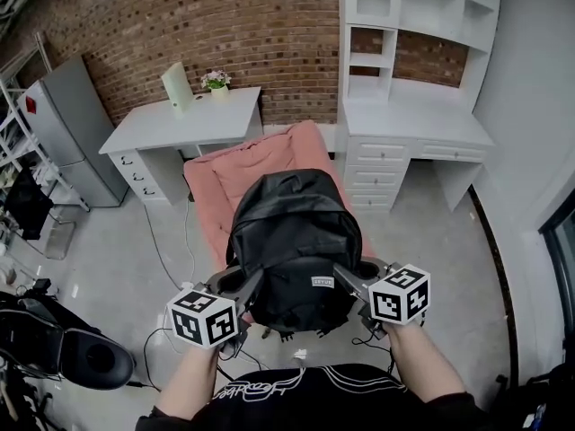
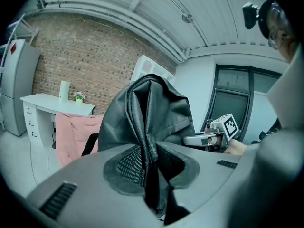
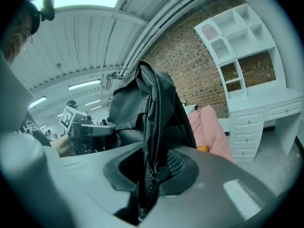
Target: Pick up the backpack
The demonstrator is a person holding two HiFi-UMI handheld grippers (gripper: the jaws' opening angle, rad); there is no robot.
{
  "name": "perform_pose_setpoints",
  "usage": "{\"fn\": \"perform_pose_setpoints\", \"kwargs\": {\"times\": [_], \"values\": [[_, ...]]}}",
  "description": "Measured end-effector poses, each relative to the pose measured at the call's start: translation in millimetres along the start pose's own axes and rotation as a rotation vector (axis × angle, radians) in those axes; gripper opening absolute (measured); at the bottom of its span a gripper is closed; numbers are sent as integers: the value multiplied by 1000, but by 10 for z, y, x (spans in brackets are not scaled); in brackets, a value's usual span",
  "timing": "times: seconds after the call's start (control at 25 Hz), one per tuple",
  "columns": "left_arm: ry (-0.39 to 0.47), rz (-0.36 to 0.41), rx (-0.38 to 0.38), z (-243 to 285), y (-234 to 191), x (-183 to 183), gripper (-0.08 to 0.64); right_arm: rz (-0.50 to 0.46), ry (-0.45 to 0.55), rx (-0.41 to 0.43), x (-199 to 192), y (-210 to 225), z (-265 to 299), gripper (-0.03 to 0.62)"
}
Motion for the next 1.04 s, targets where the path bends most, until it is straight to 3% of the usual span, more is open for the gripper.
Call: {"fn": "perform_pose_setpoints", "kwargs": {"times": [0.16, 0.52, 1.04], "values": [[26, 3, 9, -62, 265, -12, 71, -52, 12, 5, 24, -39, -262, 57], [52, 35, 3, -192, 765, -96, 71, -48, 39, 44, -80, -85, -709, 57], [51, 39, 10, -157, 944, -241, 71, -52, 64, 64, -225, -7, -859, 57]]}}
Point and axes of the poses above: the fingertips, and each gripper's own axes: z forward along the fingers, y to its right, x out of its top, the point moved 1 cm from there along -z, backward along the fingers, and after that the axes turned 2 degrees about -x, right-handed, at the moved point
